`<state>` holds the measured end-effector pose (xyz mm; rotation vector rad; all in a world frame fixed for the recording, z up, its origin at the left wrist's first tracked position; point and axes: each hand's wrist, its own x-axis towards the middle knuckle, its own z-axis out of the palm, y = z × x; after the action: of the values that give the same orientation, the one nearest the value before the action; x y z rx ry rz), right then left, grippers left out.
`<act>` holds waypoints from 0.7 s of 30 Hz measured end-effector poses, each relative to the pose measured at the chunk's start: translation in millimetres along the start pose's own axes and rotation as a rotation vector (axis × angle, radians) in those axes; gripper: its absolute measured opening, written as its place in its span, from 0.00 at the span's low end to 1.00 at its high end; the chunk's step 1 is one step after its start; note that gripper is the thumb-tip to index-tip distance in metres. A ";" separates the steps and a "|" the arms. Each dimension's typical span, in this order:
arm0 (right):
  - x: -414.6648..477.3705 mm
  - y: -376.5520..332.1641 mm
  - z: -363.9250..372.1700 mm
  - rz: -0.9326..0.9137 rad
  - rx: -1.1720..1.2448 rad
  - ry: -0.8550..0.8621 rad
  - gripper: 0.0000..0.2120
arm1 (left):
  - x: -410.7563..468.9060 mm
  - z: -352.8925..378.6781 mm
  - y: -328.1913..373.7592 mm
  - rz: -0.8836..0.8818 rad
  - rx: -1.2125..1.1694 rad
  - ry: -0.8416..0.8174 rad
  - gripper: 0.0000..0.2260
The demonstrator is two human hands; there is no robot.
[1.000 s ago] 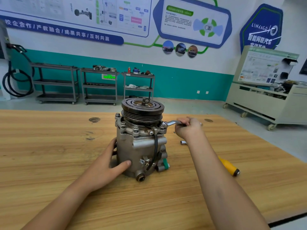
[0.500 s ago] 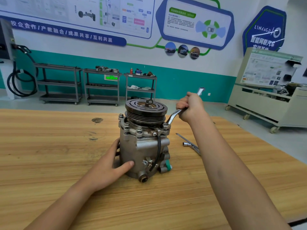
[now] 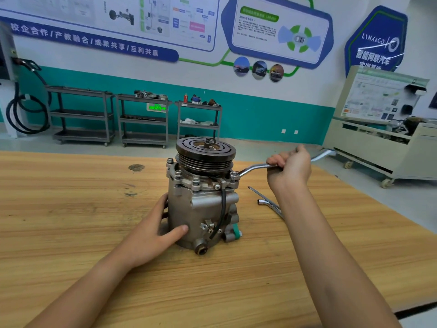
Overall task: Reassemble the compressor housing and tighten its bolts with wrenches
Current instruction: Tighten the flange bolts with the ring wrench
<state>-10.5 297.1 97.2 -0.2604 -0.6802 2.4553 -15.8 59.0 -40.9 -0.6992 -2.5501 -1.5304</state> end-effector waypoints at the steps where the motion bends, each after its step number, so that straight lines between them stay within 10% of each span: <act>1: -6.7 0.0 -5.2 -0.034 0.017 0.012 0.18 | -0.4 0.4 0.6 0.001 0.006 0.005 0.34; 14: -80.7 15.5 -40.3 -0.189 0.070 0.059 0.19 | -1.3 0.5 3.0 0.033 0.006 0.002 0.34; 21: -66.8 -29.0 -6.6 -0.246 0.090 -0.214 0.29 | -0.9 -1.9 5.3 0.030 0.003 -0.021 0.31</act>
<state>60.0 281.9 109.0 0.1173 -0.6468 2.2868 -13.0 59.2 -35.9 -0.7537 -2.5437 -1.5179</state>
